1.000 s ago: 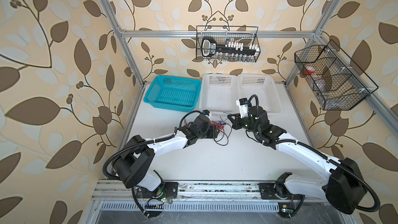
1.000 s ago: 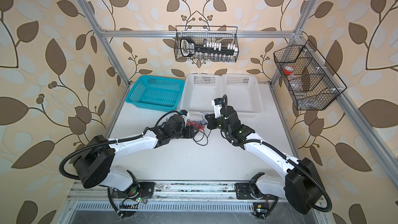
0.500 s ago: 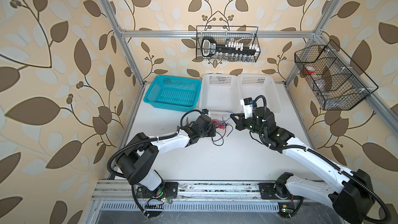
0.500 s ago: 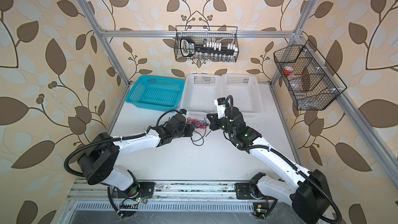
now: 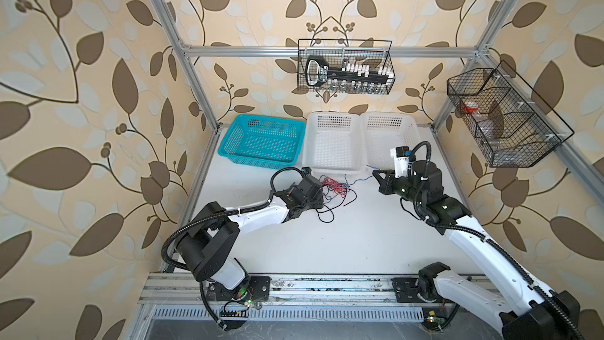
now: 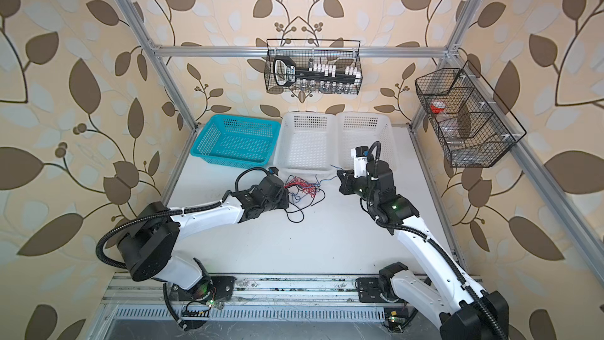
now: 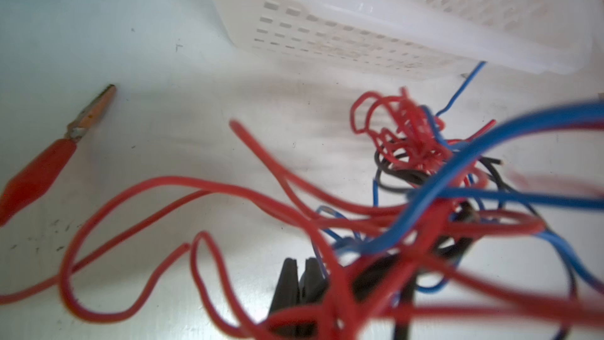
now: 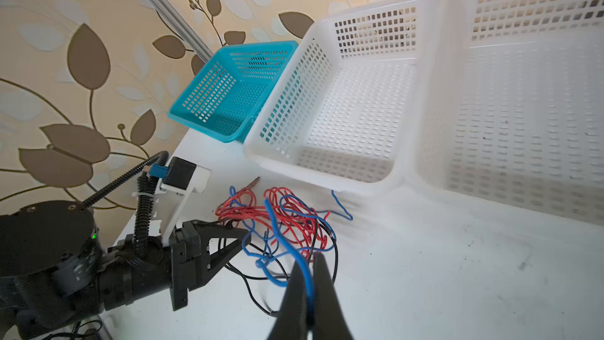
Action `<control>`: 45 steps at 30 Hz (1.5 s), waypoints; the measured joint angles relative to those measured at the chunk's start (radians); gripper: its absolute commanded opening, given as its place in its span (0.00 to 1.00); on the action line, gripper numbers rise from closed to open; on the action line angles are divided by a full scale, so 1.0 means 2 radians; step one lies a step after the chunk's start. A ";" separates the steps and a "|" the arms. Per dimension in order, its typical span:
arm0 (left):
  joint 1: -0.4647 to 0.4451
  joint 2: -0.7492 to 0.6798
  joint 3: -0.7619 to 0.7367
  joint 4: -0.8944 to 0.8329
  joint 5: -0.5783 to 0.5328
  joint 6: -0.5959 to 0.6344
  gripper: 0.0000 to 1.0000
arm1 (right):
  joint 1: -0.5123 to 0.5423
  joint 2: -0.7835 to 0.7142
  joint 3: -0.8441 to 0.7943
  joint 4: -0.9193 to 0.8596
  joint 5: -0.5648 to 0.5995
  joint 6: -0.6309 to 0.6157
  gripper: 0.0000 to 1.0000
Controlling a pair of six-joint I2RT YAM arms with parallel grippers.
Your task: Untangle the cables
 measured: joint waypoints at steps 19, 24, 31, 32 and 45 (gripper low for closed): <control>0.029 -0.014 -0.017 -0.031 -0.022 -0.009 0.00 | 0.050 0.026 -0.009 -0.003 -0.006 -0.014 0.00; 0.029 -0.017 -0.021 -0.017 0.000 0.002 0.41 | 0.080 0.054 -0.009 0.020 -0.003 -0.008 0.00; 0.029 -0.074 -0.036 -0.001 0.017 0.035 0.71 | 0.091 0.077 -0.006 0.037 -0.003 -0.006 0.00; 0.028 -0.082 -0.037 0.004 0.018 0.041 0.74 | 0.093 0.080 -0.004 0.037 -0.003 -0.006 0.00; -0.016 -0.099 -0.028 0.041 0.069 0.161 0.85 | 0.105 0.115 0.033 0.041 -0.003 -0.006 0.00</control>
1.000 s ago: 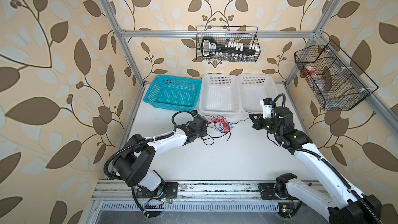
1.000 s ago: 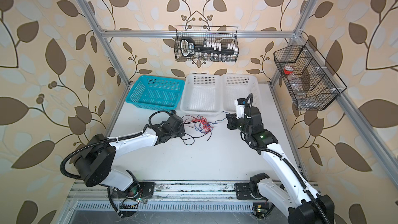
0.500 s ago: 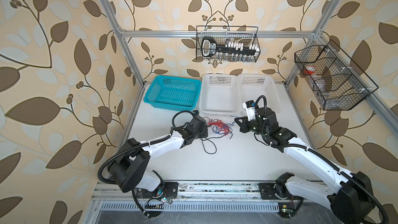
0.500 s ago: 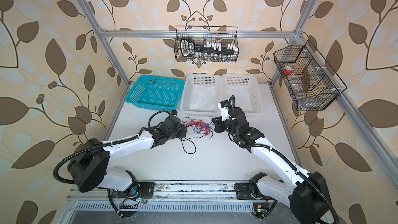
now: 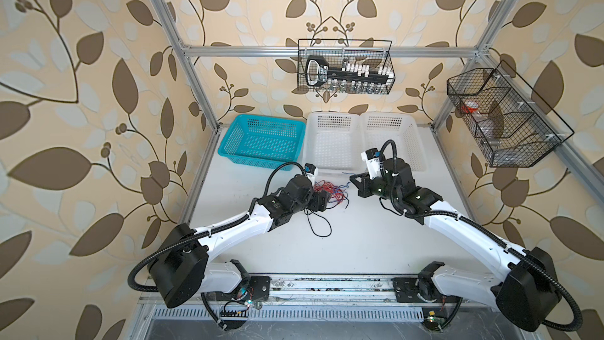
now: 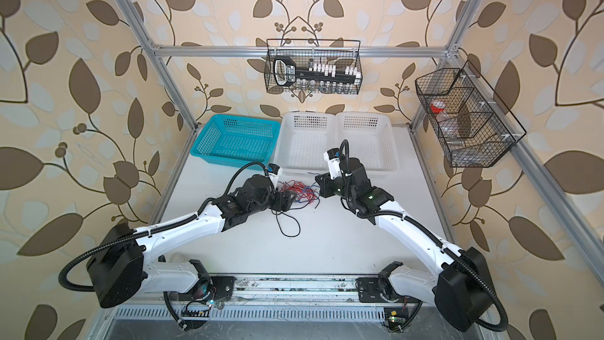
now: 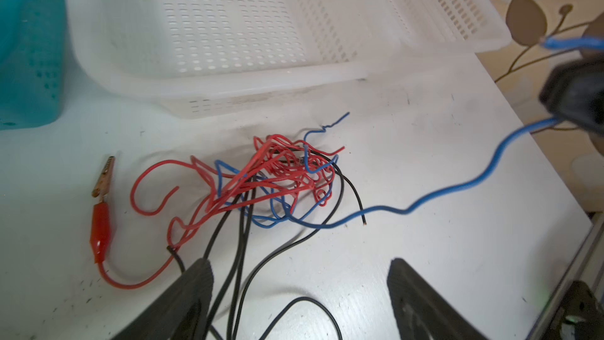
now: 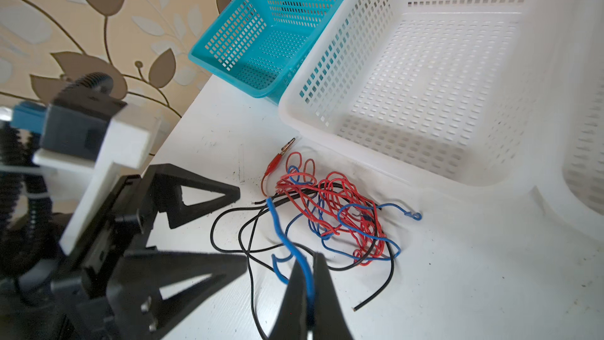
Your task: Untangle the cables
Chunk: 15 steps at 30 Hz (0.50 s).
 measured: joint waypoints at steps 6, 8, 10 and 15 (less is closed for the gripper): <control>-0.017 0.026 0.004 0.020 0.007 0.046 0.79 | 0.001 0.012 0.025 -0.009 -0.001 -0.001 0.00; -0.019 0.028 0.004 0.031 0.006 0.059 0.74 | 0.001 0.016 0.031 -0.010 -0.004 -0.001 0.00; -0.022 0.028 0.002 0.048 -0.002 0.074 0.69 | 0.002 0.017 0.033 -0.011 -0.008 -0.001 0.00; -0.022 0.034 0.000 0.092 -0.018 0.101 0.61 | 0.002 0.017 0.033 -0.017 -0.019 -0.001 0.00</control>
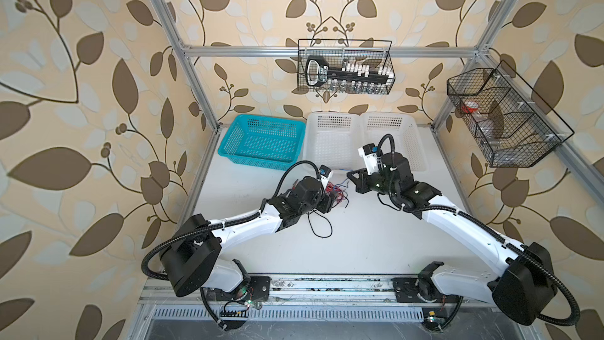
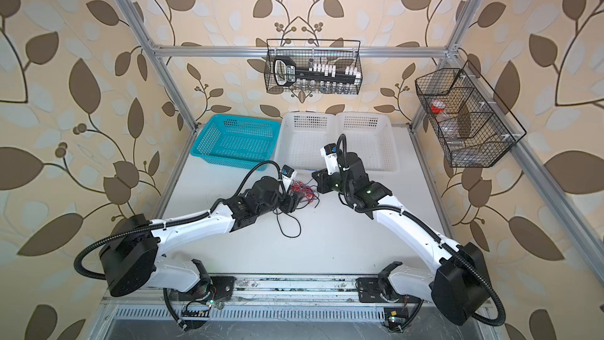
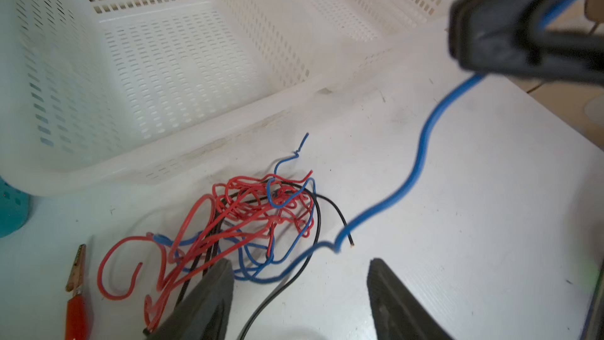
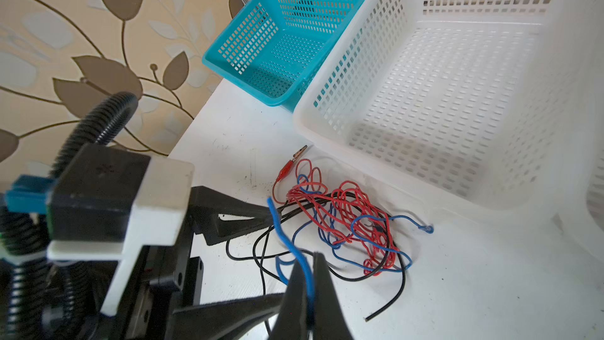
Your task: Untangle the cables
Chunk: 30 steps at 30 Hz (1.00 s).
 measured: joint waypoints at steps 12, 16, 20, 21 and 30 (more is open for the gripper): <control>-0.003 0.055 0.000 0.022 -0.007 0.034 0.16 | 0.000 0.000 0.001 -0.008 -0.023 0.000 0.00; -0.008 0.056 0.006 0.016 -0.014 0.035 0.00 | 0.000 0.000 0.003 -0.005 -0.022 -0.001 0.07; -0.009 0.056 0.010 0.013 -0.015 0.031 0.00 | 0.000 0.000 0.003 -0.002 -0.015 -0.006 0.25; -0.009 0.056 0.010 0.013 -0.015 0.029 0.00 | 0.000 -0.001 0.003 -0.002 -0.013 -0.008 0.29; -0.009 0.049 0.010 0.017 -0.014 0.019 0.00 | -0.043 -0.065 -0.065 0.026 -0.001 -0.006 0.49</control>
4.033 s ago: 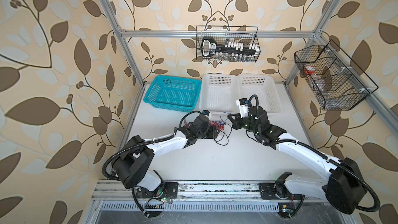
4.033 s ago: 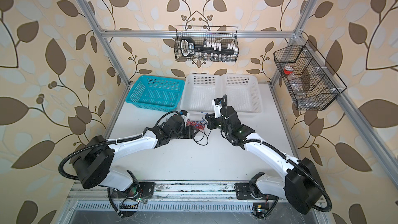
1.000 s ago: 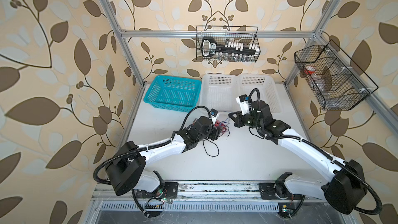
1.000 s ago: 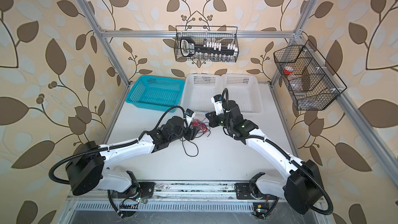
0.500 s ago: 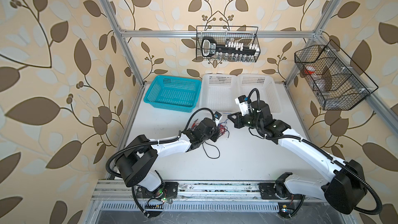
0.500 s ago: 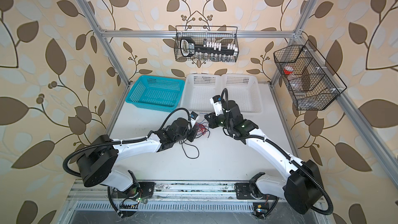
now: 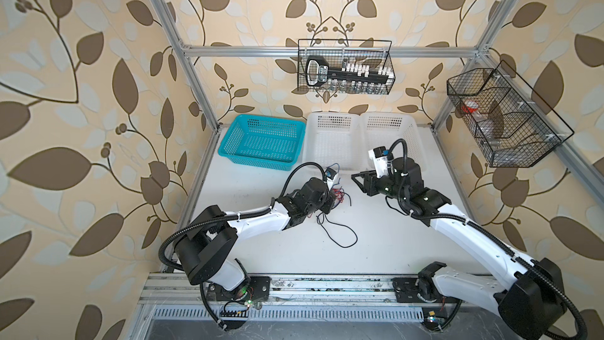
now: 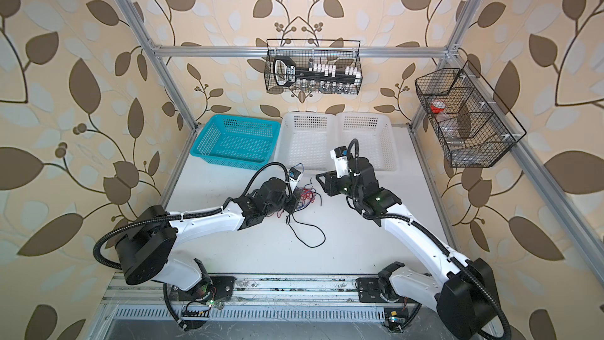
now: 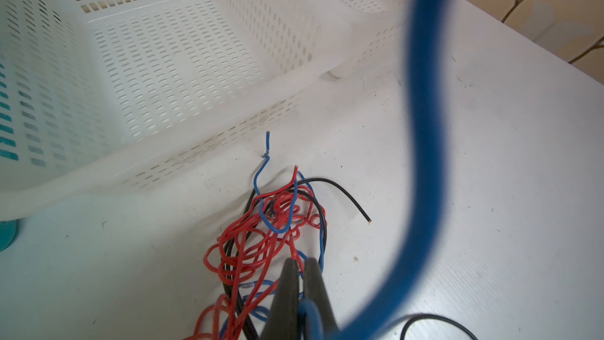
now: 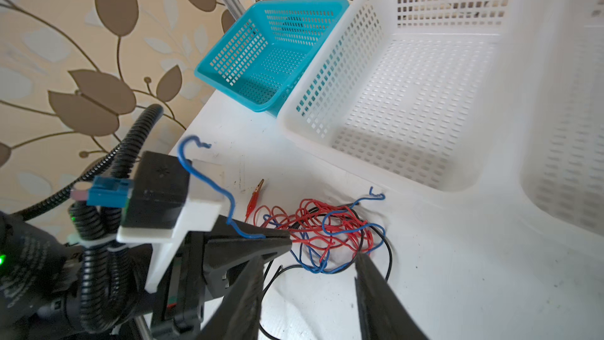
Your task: Untangle the cables
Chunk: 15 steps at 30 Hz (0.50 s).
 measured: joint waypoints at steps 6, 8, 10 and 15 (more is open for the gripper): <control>0.004 -0.016 0.000 0.004 0.019 -0.005 0.00 | -0.012 -0.028 -0.065 0.044 0.004 0.000 0.56; 0.007 -0.026 0.003 0.004 0.034 -0.006 0.00 | -0.011 -0.024 -0.087 0.064 0.001 0.000 0.58; 0.010 -0.033 0.010 0.007 0.056 -0.008 0.00 | -0.006 -0.012 -0.106 0.090 0.000 -0.004 0.62; 0.013 -0.037 0.030 0.010 0.097 -0.014 0.00 | 0.025 0.028 -0.117 0.145 0.000 -0.022 0.66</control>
